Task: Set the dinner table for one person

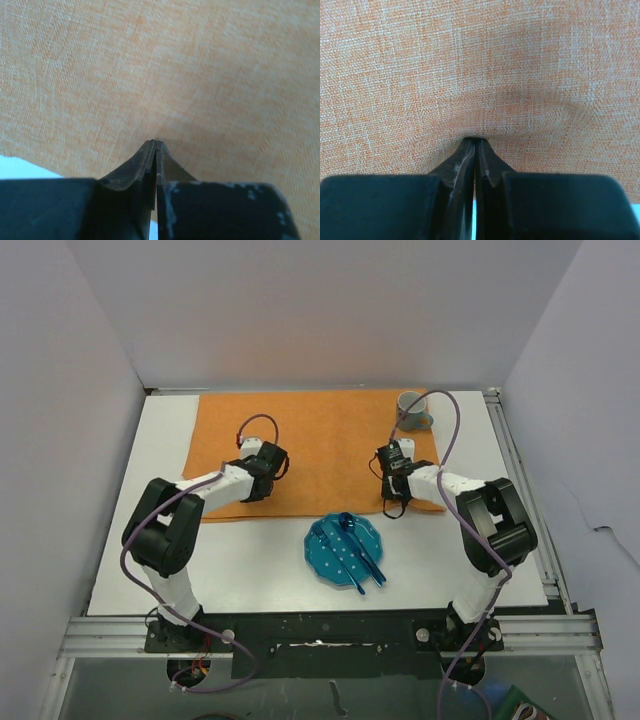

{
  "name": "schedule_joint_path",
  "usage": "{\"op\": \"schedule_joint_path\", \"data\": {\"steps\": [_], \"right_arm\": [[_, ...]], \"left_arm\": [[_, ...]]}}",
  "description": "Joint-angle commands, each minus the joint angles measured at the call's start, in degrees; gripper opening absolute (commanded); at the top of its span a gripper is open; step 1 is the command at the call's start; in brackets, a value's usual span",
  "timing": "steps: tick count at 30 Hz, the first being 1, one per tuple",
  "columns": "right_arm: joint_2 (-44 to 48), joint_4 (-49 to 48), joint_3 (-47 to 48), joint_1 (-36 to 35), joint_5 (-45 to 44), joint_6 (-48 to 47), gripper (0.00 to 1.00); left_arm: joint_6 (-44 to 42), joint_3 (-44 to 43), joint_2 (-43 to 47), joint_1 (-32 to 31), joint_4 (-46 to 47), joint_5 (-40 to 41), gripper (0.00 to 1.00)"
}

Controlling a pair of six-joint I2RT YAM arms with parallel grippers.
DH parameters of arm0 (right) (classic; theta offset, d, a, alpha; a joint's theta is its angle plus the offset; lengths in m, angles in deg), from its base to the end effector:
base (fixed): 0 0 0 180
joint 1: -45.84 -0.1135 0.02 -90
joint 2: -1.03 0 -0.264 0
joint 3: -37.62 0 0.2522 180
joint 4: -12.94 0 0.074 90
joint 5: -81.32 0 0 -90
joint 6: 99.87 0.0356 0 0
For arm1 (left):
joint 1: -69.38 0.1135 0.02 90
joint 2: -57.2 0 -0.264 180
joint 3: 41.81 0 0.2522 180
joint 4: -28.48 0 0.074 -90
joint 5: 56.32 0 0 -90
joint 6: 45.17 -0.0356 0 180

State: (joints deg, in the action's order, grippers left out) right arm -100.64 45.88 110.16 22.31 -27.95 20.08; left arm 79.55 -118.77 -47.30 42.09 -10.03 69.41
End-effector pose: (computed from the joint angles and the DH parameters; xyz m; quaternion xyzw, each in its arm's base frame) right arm 0.3202 0.1266 0.1542 0.0939 0.9530 -0.0380 0.2856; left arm 0.3219 -0.1427 0.1584 -0.1238 0.9250 0.1555 0.3238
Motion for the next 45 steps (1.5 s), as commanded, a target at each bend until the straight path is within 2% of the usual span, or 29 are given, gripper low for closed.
{"op": "schedule_joint_path", "data": {"steps": [1,12,20,24,28,29,31,36,40,42,45], "right_arm": [[-2.3,3.0,-0.8,2.6,-0.5,1.5,0.00],[3.0,8.9,-3.5,7.8,-3.2,-1.9,0.00],[4.5,8.3,-3.4,8.1,0.5,-5.2,0.00],[7.4,7.1,-4.3,6.7,1.3,-5.7,0.00],[13.1,8.6,-4.5,1.9,-4.0,-3.7,0.00],[14.9,9.5,-4.2,0.2,-4.9,-3.5,0.01],[18.4,11.7,-3.4,-3.0,-4.0,-3.2,0.12],[24.8,13.7,-4.4,-6.4,6.7,-2.9,0.30],[28.9,13.5,-8.5,-9.0,11.9,-2.3,0.51],[30.2,12.1,-10.9,-9.5,17.8,-4.2,0.56],[30.6,10.5,-13.2,-9.9,25.6,-6.1,0.57]], "left_arm": [[3.5,-0.3,4.5,-3.0,-6.0,1.5,0.02],[4.2,0.7,6.2,-4.1,-6.5,1.7,0.02],[4.3,0.1,6.4,-4.6,-6.3,1.5,0.02],[4.6,0.5,6.5,-5.1,-6.2,2.0,0.02],[3.2,-0.1,7.7,-6.2,-5.9,1.7,0.02],[3.1,-0.6,8.2,-6.6,-6.2,1.9,0.02],[3.0,-1.7,9.8,-7.7,-7.2,2.6,0.02],[2.8,-3.0,12.4,-9.0,-8.2,1.9,0.03],[3.4,-2.0,12.7,-9.9,-8.6,1.0,0.03],[2.6,-1.5,12.7,-10.0,-7.6,-0.4,0.03],[2.0,-1.9,12.3,-10.0,-7.1,-1.4,0.03]]}}
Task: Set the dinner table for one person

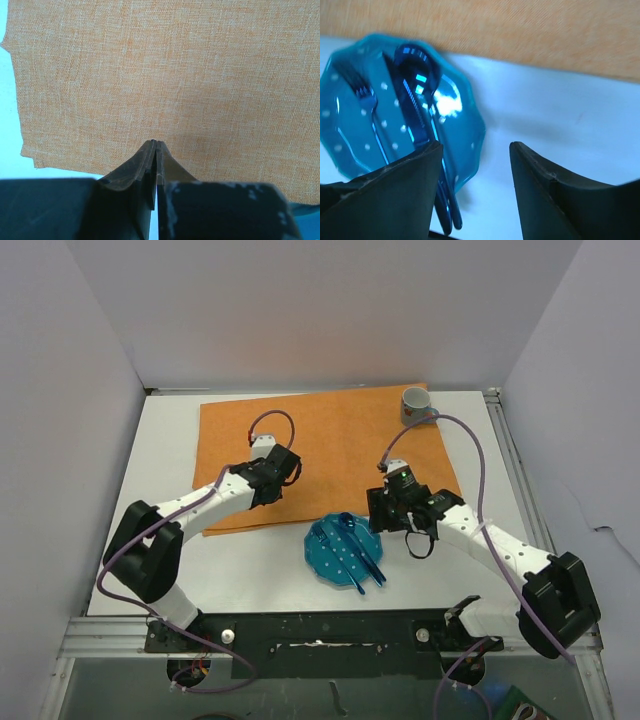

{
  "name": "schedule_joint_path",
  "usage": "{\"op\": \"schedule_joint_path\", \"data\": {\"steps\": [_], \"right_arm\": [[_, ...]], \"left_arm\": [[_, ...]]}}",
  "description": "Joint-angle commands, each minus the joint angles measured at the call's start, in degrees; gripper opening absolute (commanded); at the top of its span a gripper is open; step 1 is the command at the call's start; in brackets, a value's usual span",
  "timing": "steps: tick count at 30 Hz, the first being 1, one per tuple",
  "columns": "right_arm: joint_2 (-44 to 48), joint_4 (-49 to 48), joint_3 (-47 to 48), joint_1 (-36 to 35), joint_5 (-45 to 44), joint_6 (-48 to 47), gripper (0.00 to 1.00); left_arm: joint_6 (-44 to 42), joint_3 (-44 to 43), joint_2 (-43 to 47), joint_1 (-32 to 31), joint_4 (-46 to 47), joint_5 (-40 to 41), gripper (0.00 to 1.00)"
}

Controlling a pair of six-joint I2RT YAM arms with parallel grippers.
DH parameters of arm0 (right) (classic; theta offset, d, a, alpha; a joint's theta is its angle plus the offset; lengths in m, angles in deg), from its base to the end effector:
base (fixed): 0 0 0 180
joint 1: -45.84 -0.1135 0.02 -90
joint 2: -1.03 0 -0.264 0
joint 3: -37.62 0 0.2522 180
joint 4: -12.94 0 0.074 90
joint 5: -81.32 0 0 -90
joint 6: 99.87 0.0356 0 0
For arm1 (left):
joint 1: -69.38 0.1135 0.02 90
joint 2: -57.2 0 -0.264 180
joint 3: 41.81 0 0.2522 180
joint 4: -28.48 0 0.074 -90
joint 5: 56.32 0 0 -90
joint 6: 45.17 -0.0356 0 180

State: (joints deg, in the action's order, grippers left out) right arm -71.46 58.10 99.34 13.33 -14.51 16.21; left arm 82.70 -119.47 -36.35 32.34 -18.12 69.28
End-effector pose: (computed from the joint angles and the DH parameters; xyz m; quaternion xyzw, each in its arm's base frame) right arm 0.2124 0.1311 0.2275 -0.0387 0.9542 0.1008 0.2790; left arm 0.2731 -0.1801 0.2166 -0.0794 0.9243 0.0980 0.3603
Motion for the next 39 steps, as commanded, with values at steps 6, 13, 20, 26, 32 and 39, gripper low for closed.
{"op": "schedule_joint_path", "data": {"steps": [6,13,20,26,32,39], "right_arm": [[2.5,-1.2,-3.9,-3.8,15.1,-1.0,0.57],[2.4,-0.5,-5.4,-5.3,16.9,-0.3,0.57],[0.0,-2.9,-7.0,-5.7,16.4,-0.2,0.58],[-4.8,-6.1,-6.3,-5.7,17.9,-0.8,0.57],[-11.0,-8.1,-4.8,-7.3,17.9,-1.0,0.57],[-15.1,-8.5,-3.2,-9.3,17.5,-0.9,0.46]], "left_arm": [[-1.3,-3.3,0.0,-0.2,-0.3,-1.0,0.03],[-1.3,-4.1,-2.0,-0.3,-0.3,-0.9,0.03],[-1.0,-4.1,-1.9,-0.3,-0.3,-1.3,0.03],[-1.0,-3.9,-0.8,-0.3,-0.3,-1.4,0.03],[-0.9,-3.3,-0.3,-0.3,-0.6,-1.1,0.03],[-0.8,-3.2,-0.5,-0.3,-0.3,-1.1,0.03]]}}
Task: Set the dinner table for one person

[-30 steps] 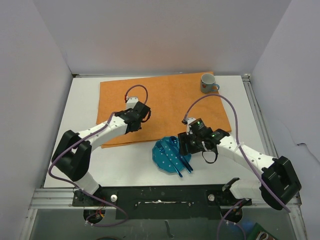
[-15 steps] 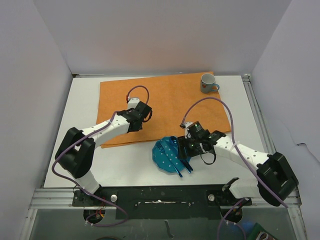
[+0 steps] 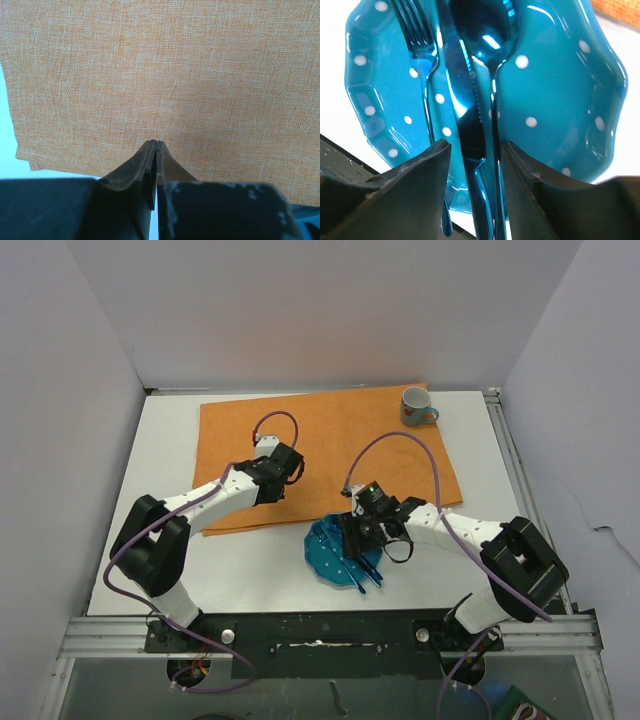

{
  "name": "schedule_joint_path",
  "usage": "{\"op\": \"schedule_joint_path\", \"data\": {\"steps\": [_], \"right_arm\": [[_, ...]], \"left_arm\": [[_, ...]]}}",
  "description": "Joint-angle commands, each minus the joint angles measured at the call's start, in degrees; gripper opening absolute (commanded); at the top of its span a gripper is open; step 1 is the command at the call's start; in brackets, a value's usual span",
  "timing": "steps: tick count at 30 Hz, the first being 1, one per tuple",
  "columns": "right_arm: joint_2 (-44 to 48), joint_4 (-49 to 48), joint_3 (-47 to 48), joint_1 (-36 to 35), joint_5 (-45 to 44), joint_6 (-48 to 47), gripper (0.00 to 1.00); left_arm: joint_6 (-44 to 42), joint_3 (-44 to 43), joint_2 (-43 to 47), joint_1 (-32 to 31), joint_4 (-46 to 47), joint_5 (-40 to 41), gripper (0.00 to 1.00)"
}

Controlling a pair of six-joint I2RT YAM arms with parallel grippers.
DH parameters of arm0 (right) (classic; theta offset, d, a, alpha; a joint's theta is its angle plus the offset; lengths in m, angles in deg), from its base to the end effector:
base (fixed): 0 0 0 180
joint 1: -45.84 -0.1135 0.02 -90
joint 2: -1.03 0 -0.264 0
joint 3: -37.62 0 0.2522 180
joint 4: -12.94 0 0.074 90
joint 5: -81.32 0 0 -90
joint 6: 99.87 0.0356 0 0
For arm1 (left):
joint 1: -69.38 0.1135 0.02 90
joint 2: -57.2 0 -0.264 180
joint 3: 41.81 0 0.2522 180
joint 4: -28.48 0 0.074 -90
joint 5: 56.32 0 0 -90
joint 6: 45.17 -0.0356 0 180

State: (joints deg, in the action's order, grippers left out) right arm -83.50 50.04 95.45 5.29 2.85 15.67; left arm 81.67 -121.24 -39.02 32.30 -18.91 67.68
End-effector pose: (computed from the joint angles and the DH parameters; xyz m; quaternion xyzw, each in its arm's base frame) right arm 0.1992 0.1798 0.1653 -0.1491 0.9578 0.2050 0.1357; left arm 0.2794 -0.1862 0.2099 -0.0634 0.9323 0.0993 0.3421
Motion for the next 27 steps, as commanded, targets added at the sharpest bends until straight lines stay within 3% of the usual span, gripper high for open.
{"op": "schedule_joint_path", "data": {"steps": [1,8,12,14,21,25,27], "right_arm": [[-3.5,-0.3,0.9,-1.6,-0.1,-0.3,0.43],[-4.9,2.0,2.7,-2.3,-1.9,-0.4,0.30],[-4.6,5.6,3.5,-3.5,-5.0,-0.6,0.44],[-4.2,7.7,3.6,-4.1,-6.7,-0.9,0.44],[-5.5,11.5,3.0,-4.5,-9.5,-1.3,0.25],[-6.4,11.3,3.1,-4.6,-9.9,-1.3,0.00],[-6.8,11.3,3.5,-4.6,-10.3,-1.3,0.00]], "left_arm": [[0.3,-1.4,2.0,-0.3,0.5,0.4,0.03],[0.5,-1.2,2.5,-0.2,0.5,0.4,0.03],[0.4,-1.2,2.9,-0.2,0.5,0.4,0.03],[0.4,-1.2,3.1,-0.2,0.4,0.3,0.03],[0.4,-1.2,2.9,-0.2,0.5,0.4,0.03],[0.3,-1.3,2.8,-0.2,0.5,0.4,0.03],[0.3,-1.3,2.8,-0.2,0.5,0.4,0.03]]}}
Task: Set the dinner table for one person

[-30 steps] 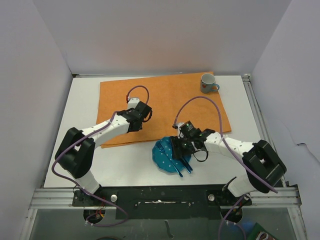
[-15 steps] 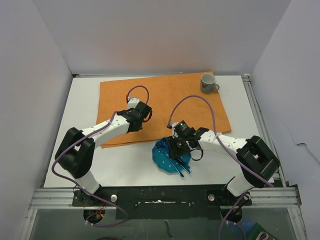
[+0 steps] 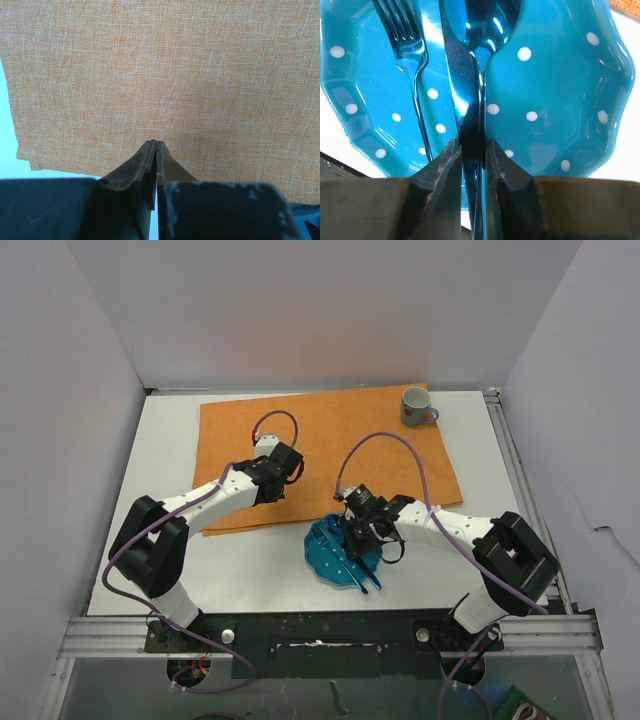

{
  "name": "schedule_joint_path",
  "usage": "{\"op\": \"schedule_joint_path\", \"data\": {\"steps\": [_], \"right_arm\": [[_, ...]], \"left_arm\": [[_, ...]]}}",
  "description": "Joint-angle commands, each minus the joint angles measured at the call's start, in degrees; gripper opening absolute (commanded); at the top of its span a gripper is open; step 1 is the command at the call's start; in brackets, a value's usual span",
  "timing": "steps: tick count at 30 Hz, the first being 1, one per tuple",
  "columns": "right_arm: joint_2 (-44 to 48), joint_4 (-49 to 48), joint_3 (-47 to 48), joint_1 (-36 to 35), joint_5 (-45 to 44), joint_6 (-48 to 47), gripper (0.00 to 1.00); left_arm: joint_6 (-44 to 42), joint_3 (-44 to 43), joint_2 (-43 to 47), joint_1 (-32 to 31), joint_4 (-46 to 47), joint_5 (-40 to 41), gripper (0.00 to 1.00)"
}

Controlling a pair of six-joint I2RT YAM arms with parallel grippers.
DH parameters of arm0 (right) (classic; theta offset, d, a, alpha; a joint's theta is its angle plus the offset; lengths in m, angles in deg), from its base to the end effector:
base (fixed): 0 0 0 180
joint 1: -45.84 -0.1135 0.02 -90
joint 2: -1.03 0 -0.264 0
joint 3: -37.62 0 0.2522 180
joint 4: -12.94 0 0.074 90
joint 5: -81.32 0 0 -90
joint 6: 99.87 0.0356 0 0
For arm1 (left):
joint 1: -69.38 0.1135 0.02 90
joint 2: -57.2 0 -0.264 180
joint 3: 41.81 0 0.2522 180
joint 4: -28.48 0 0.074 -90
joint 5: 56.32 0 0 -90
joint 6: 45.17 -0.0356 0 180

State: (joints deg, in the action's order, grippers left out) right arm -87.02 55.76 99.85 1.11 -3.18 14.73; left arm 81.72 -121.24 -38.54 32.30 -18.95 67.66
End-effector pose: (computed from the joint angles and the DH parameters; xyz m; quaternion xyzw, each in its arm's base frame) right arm 0.1950 0.1980 0.1656 -0.1803 0.9649 0.1441 0.1254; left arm 0.2787 -0.1857 0.2125 -0.0648 0.9315 0.0966 0.3447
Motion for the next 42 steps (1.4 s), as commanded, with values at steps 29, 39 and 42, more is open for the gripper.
{"op": "schedule_joint_path", "data": {"steps": [29,39,42], "right_arm": [[-1.0,1.5,4.8,1.9,-8.3,-7.1,0.00],[-5.0,-3.2,7.1,9.3,-5.1,-9.0,0.00],[-5.9,-4.3,8.0,10.5,-3.7,-9.0,0.00]], "left_arm": [[0.5,-1.4,-0.4,-0.3,1.3,-1.1,0.03],[0.6,-1.4,-2.1,-0.5,1.6,-1.4,0.02],[0.6,-1.3,-2.3,-0.5,1.7,-1.3,0.02]]}}
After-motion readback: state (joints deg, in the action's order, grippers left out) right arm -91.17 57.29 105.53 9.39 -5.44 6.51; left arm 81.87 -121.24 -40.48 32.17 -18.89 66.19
